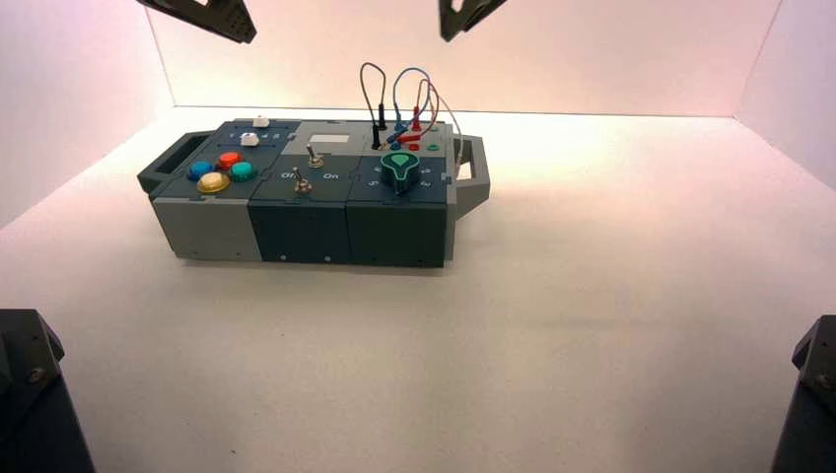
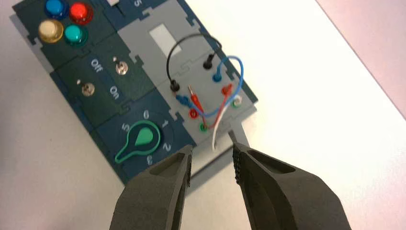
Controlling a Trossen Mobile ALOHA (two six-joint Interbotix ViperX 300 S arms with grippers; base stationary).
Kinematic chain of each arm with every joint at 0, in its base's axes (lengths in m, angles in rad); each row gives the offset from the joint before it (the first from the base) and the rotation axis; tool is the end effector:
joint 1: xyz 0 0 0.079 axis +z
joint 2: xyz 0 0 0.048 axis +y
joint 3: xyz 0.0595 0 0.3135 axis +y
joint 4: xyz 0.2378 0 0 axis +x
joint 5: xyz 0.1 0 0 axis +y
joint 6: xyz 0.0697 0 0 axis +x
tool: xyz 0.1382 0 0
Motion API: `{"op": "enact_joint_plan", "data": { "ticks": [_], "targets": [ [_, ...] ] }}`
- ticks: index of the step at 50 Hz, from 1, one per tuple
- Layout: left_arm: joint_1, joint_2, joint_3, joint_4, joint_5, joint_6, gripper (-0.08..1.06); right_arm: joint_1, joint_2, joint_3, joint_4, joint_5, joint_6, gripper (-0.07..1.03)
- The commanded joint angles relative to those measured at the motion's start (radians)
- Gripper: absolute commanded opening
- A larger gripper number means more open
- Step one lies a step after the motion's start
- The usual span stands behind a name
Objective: Pull the black wire.
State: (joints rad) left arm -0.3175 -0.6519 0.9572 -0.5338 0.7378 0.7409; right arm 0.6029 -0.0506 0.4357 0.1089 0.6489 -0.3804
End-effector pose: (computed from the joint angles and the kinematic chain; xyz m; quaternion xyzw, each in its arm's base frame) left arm 0.2531 -0.1581 0.1497 0.1295 0.4122 -0.3619 0.8261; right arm 0.3738 0.2739 0.1382 -0.2496 0.4285 0.3519 0.7939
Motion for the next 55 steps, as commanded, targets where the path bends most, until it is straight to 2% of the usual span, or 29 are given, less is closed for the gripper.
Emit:
{"op": "enact_joint_plan", "data": {
  "ticks": [1,15,32,55],
  "targets": [
    [-0.003,-0.009,-0.005,-0.009,-0.005,-0.009,0.16,0.038,0.015,-0.023,0.002,-0.035,0.000,0.46],
    [-0.003,-0.005,0.009,-0.009,-0.032,-0.011,0.16,0.097,0.118,-0.080,0.002,-0.040,0.000,0.46],
    [-0.003,0.011,0.015,-0.011,-0.043,-0.009,0.16,0.100,0.249,-0.176,0.003,-0.020,0.000,0.46],
    [0.009,0.017,0.015,-0.011,-0.051,-0.008,0.16,0.100,0.354,-0.244,0.002,-0.014,0.000,0.45]
  ]
}}
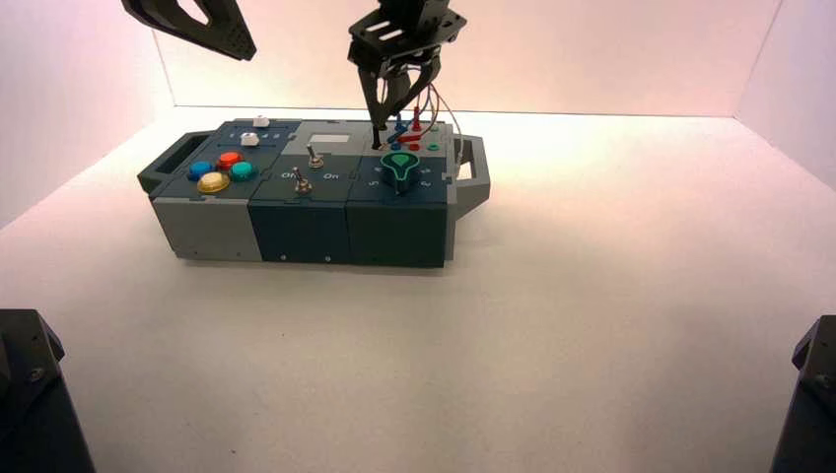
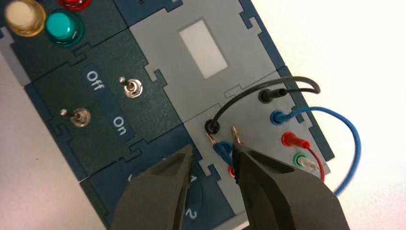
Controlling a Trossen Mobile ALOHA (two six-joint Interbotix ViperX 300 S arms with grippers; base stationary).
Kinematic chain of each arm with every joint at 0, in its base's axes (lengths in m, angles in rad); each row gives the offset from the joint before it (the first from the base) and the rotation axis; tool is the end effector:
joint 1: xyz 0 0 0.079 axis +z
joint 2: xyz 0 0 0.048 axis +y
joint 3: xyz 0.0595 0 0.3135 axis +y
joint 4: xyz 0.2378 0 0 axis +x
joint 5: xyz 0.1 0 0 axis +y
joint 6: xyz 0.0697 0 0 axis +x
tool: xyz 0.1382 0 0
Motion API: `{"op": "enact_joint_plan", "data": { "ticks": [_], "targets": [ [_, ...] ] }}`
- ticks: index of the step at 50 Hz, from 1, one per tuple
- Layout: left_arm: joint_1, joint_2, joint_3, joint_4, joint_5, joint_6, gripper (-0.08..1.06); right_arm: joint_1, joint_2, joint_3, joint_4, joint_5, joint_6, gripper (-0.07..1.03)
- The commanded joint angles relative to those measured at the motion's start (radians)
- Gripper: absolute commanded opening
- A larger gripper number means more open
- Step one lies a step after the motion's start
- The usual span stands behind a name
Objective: Pull the black wire.
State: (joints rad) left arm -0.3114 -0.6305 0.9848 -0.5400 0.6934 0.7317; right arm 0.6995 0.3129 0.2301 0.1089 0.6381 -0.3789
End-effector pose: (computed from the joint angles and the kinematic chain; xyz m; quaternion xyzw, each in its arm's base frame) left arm 0.2556 -0.1540 0.1357 0.1197 0.4206 -0.3473 0.8295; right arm 0.3905 0.3462 0.0407 -0.2835 0.4773 0.3834 0.7381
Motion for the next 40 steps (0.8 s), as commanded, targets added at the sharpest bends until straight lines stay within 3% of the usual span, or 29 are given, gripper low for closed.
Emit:
{"op": "enact_joint_plan", "data": {
  "ticks": [1,21,35,40],
  "targets": [
    [0.003,-0.005,-0.012,-0.005,-0.006,0.002,0.16,0.003,-0.005,-0.040,0.003,-0.003,-0.002,0.45],
    [0.003,-0.003,-0.014,-0.003,-0.008,0.002,0.16,0.003,0.032,-0.074,0.002,0.012,-0.002,0.44],
    [0.003,-0.003,-0.012,-0.003,-0.006,0.002,0.16,0.003,0.049,-0.091,0.002,0.018,-0.002,0.38],
    [0.003,-0.003,-0.014,-0.005,-0.008,0.002,0.16,0.003,0.051,-0.092,0.003,0.018,-0.002,0.30]
  ]
}}
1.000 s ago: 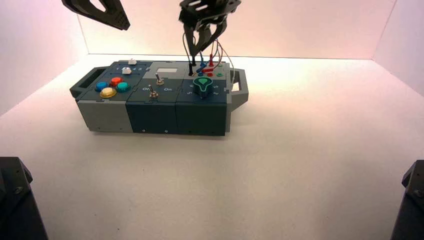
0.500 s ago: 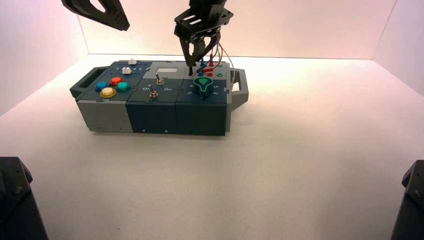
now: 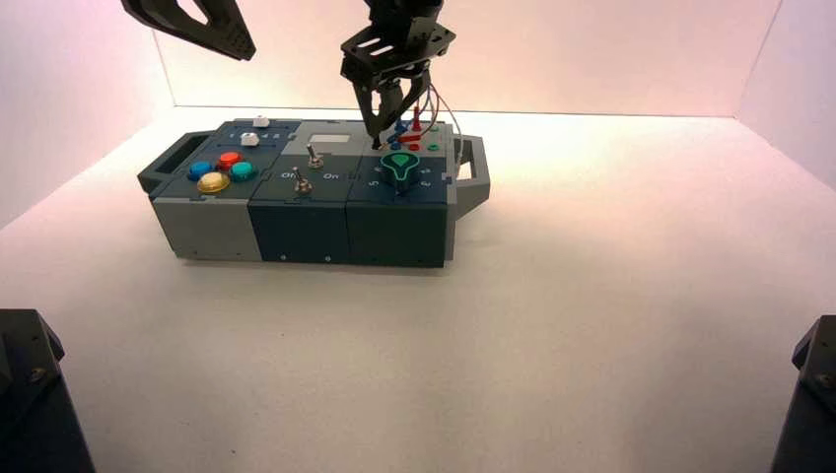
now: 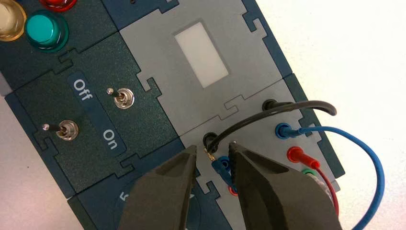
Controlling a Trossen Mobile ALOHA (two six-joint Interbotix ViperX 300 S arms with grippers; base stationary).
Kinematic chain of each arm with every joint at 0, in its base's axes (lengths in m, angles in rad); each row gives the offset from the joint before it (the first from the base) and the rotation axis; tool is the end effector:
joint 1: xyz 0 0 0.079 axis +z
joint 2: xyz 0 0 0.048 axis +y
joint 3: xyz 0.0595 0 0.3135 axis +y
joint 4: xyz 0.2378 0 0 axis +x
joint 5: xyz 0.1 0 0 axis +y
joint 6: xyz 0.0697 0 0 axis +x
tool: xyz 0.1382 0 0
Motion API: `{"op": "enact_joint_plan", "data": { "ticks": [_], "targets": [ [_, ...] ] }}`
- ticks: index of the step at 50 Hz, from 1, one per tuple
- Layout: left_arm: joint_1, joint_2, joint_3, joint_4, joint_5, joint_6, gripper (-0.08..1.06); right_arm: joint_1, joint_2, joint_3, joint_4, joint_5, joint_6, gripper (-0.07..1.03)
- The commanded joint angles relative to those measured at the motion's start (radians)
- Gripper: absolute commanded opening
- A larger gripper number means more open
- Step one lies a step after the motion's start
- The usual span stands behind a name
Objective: Pull the black wire.
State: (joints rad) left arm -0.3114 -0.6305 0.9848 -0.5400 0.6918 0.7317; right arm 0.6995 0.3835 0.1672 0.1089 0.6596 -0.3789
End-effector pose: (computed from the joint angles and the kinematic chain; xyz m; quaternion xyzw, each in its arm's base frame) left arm 0.2559 -0.1540 0.1359 0.1197 0.4201 -0.3470 0.8300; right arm 0.3997 0.3544 0.0248 -0.2861 0.4889 0.3831 0.7296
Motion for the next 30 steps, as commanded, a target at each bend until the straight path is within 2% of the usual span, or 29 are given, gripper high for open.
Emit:
{"op": "enact_joint_plan", "data": {
  "ticks": [1,17,30],
  "targets": [
    [0.003,-0.003,-0.012,-0.005,-0.005,0.002,0.16,0.003,-0.020,-0.029,0.002,-0.003,-0.002,0.29],
    [0.005,-0.002,-0.014,-0.003,-0.006,0.002,0.16,0.003,-0.017,-0.029,0.002,-0.002,-0.002,0.10],
    [0.003,-0.003,-0.014,-0.003,-0.005,0.002,0.16,0.003,-0.018,-0.031,0.002,0.000,-0.002,0.03]
  ]
}}
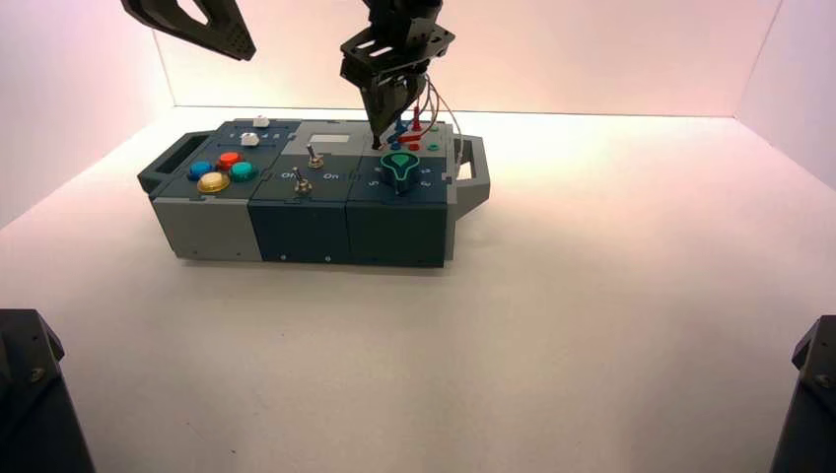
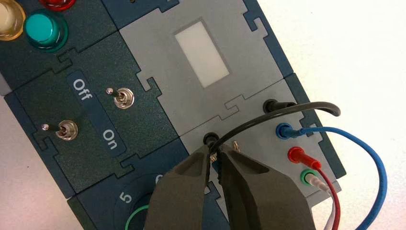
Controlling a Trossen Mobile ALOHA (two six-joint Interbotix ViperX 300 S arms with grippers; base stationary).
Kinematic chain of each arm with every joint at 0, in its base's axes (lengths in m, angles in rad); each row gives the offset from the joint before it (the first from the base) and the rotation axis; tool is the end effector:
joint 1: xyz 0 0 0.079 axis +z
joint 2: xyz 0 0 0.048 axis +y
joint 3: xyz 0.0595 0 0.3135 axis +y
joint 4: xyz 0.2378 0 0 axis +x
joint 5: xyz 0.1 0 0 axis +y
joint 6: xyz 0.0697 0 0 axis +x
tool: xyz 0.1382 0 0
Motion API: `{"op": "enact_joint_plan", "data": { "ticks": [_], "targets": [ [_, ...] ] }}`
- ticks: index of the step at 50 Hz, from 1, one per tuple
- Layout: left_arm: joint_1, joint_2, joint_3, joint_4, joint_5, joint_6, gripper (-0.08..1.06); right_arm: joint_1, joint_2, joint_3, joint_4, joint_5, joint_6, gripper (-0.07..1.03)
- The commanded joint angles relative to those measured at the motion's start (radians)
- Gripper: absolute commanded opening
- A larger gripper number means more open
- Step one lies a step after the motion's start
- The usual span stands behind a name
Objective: Pull the black wire.
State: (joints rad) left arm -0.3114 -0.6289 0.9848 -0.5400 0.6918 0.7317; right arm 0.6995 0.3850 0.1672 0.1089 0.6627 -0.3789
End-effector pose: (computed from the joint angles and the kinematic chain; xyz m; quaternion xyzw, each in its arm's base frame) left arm 0.2559 -0.1540 0.1354 0.1197 0.4208 -0.3469 0.8296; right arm 0.3991 0.3540 0.0238 -0.2865 0.4907 0.3830 0.7283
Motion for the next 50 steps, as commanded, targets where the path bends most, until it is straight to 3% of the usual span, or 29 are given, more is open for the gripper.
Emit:
{"op": "enact_joint_plan", "data": {
  "ticks": [1,36,50],
  "targets": [
    [0.005,-0.005,-0.014,-0.005,-0.006,0.002,0.16,0.003,-0.020,-0.031,0.002,-0.003,-0.002,0.02],
    [0.005,-0.005,-0.011,-0.005,-0.005,0.002,0.16,0.002,-0.046,-0.087,0.003,0.072,-0.002,0.00],
    [0.005,-0.005,-0.014,-0.003,-0.005,0.002,0.16,0.003,-0.083,-0.081,0.035,0.166,0.000,-0.01]
  ]
}}
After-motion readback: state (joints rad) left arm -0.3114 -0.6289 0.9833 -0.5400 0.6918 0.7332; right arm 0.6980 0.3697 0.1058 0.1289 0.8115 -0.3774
